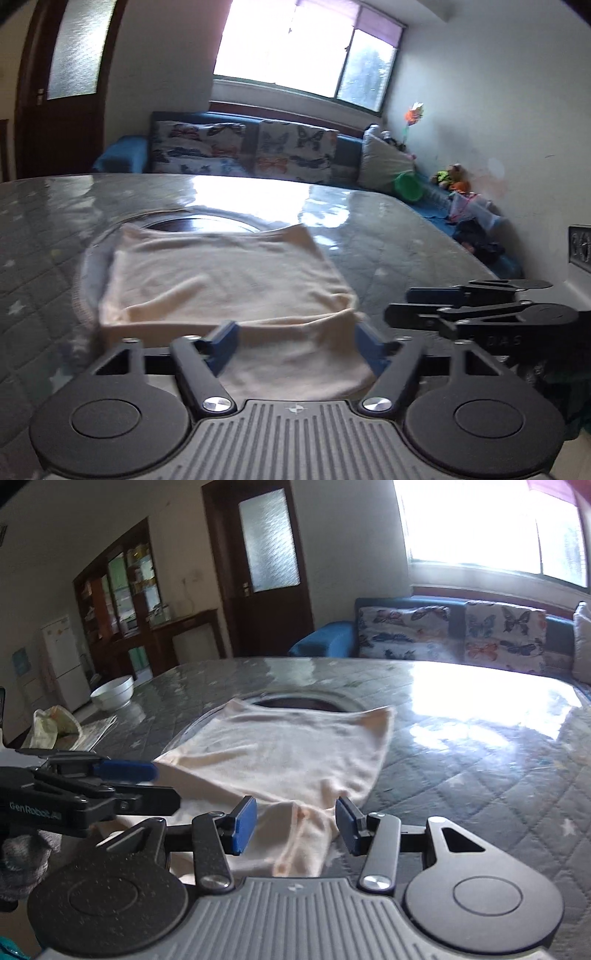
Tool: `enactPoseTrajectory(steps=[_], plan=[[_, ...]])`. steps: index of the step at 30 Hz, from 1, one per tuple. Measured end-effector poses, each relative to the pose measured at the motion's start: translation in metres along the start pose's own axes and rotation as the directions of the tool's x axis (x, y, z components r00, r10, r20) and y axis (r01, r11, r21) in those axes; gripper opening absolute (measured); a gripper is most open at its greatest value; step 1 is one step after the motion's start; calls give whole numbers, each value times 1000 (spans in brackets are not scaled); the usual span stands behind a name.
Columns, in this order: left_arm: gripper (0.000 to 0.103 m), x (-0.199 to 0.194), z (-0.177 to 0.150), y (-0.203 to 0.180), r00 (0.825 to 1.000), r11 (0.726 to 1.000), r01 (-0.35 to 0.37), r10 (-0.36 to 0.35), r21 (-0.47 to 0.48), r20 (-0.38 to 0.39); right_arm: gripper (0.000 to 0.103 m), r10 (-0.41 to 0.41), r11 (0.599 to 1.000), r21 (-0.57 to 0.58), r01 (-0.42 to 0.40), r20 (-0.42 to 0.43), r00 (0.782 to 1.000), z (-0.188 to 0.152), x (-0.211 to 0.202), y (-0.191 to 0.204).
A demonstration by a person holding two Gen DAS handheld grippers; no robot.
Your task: Fold clothes
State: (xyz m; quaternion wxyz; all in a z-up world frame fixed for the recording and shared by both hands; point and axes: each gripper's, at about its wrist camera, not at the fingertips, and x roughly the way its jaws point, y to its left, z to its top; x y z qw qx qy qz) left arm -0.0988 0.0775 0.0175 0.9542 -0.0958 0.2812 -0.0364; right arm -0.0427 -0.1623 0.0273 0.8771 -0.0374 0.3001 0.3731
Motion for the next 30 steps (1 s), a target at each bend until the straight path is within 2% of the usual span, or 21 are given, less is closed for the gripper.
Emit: enactPoseTrajectory(steps=[1,6,10,14,17,20,22,25,28,30], plan=[[93,-4,-2,6,1000,1000,-18,18,-2,4,48,9,1000,-4,-9,-11,1000,0,5,3],[93,-18,-12,35,994,994,-112,112,-19,6,48,6,1000,-18,-7,-47,999,0,26,11],[93,-29,-22,51,990,990,-138,139,-30,13,47,-7,1000,-27,5,-59,998,1,36,14],[92,-36,-34,59,984,984,-176,176,1,22,47,-14,999,-48,11,-58,998,2,39,20],[83,-38,-40,68,977,977,-214,215,-20,17,47,-12,998,-67,8,-58,998,2,40,25],[80,-42,-42,81,973,970,-230,232,-71,12,48,-8,996,-89,3,-56,998,3,42,30],[80,-50,-45,85,977,975,-213,215,-60,20,49,-2,995,-104,-4,-55,998,4,41,34],[80,-59,-51,82,977,977,-212,212,10,21,50,17,992,-126,-25,-57,998,5,40,39],[73,-55,-56,78,975,972,-224,224,68,6,52,41,987,-154,-52,-74,996,4,41,46],[65,-52,-58,77,974,970,-227,228,89,-7,53,53,984,-164,-66,-84,995,3,42,51]])
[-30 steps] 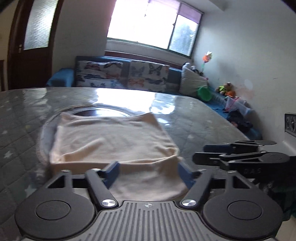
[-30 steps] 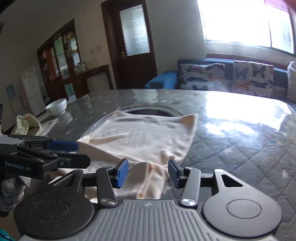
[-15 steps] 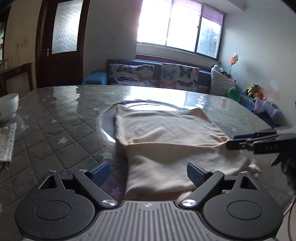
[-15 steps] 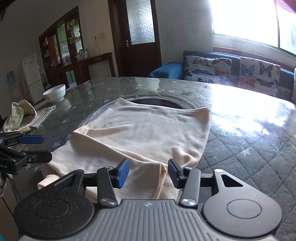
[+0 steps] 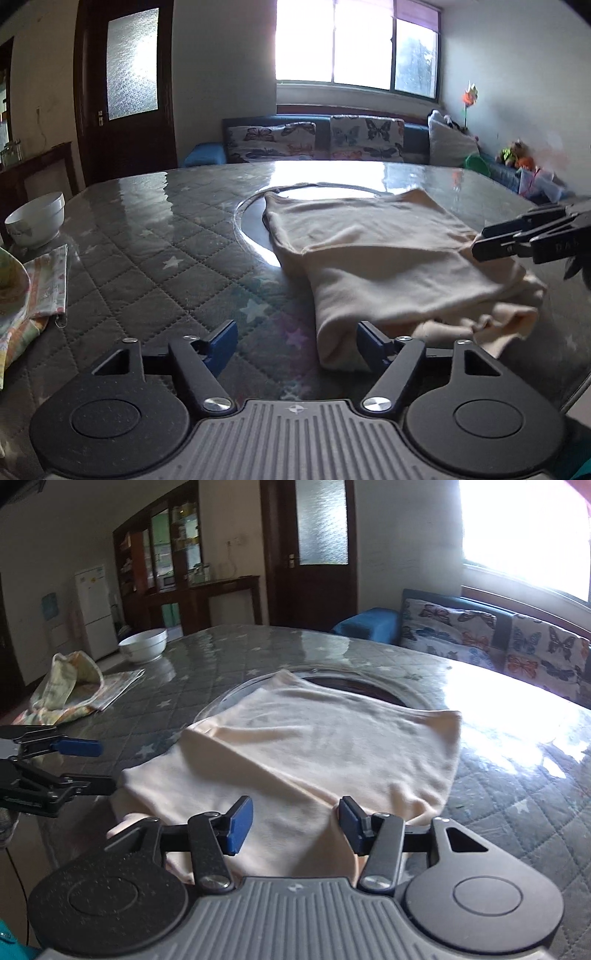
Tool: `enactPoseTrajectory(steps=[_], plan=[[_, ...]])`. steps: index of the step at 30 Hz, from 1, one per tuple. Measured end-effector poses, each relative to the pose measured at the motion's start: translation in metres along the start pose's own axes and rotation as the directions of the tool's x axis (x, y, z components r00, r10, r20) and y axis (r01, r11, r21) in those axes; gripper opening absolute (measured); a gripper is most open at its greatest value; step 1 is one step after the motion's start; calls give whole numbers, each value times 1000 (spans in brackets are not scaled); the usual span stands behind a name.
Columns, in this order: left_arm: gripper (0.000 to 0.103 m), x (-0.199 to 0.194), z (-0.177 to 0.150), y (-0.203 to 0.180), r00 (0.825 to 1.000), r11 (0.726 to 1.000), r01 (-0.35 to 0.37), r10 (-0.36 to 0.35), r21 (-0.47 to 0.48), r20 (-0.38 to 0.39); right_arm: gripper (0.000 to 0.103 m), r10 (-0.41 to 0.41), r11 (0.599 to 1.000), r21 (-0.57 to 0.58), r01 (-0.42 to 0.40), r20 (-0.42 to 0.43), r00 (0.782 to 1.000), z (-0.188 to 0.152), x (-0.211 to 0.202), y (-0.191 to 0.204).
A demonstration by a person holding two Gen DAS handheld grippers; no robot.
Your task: Fold clothes
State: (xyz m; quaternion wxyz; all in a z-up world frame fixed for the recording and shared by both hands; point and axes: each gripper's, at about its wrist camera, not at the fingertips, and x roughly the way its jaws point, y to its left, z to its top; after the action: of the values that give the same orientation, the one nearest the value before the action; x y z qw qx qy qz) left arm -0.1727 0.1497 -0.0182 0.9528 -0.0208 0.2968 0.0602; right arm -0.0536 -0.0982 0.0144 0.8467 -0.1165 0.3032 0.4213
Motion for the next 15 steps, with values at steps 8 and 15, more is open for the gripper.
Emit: enactPoseTrajectory(steps=[8,15], plan=[[48,5,0,6,999,999,-37,36,-31,-19,54,109,987,-118,-112,-33,993,5,11,38],[47,-4,-2,13,998,996,-61,61,-63,-4,49,208,931,-285,-229,-103,973,15,32,88]])
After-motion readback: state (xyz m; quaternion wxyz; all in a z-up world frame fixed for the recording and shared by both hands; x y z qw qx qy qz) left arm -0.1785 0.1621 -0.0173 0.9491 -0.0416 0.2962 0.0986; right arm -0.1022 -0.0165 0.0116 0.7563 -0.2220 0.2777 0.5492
